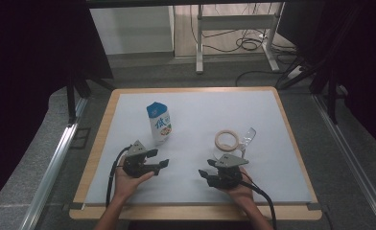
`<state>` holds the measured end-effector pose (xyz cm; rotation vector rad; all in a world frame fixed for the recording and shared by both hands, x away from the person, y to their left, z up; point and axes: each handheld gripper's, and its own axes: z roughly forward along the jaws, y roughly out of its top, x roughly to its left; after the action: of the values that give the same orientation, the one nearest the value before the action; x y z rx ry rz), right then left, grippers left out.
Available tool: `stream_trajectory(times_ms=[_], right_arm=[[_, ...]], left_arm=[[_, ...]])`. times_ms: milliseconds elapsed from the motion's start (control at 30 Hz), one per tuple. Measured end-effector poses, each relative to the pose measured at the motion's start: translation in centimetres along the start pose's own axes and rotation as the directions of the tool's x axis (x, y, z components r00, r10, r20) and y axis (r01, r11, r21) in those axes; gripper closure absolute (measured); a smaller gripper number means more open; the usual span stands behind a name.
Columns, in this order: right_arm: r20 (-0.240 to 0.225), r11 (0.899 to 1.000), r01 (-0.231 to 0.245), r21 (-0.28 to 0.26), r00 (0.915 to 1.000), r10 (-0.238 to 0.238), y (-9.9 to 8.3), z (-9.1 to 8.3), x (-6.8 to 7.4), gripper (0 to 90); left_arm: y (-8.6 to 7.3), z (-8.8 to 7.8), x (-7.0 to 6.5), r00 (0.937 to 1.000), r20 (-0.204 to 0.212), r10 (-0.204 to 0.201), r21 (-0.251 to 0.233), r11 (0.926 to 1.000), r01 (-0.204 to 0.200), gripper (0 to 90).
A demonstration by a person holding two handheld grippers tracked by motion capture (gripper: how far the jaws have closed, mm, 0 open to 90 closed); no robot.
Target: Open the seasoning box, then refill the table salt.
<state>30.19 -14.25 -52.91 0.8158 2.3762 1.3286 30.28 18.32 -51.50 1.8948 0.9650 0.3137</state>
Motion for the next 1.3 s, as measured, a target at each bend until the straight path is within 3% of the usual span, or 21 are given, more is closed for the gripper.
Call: stream_trajectory(times_ms=[233,567,867,1100,1300], right_arm=[[-0.006,1.0,0.004,-0.002,1.0,-0.004,0.2,0.1,0.1,46.5],[-0.016,1.0,0.02,0.007,0.9997,-0.02,0.4,0.3,0.6,46.2],[-0.017,1.0,0.021,0.017,0.9996,-0.021,0.3,0.6,0.8,46.1],[-0.014,0.999,0.024,0.025,0.9996,-0.024,0.2,0.6,0.7,45.7],[-0.016,0.999,0.023,0.026,0.9996,-0.023,0.1,0.6,0.7,45.5]], left_arm=[[0.5,-1.5,1.7,0.9977,-0.062,-0.028,-0.04,0.9989,0.026,34.6],[1.6,-2.0,3.7,0.9905,-0.113,-0.078,-0.078,0.9945,0.069,38.3],[4.8,-0.5,5.5,0.9854,-0.147,-0.087,-0.115,0.9909,0.071,42.2],[7.1,1.4,6.0,0.989,-0.123,-0.082,-0.122,0.9903,0.067,51.7],[7.9,2.3,6.1,0.9883,-0.134,-0.071,-0.129,0.9902,0.054,75.5]])
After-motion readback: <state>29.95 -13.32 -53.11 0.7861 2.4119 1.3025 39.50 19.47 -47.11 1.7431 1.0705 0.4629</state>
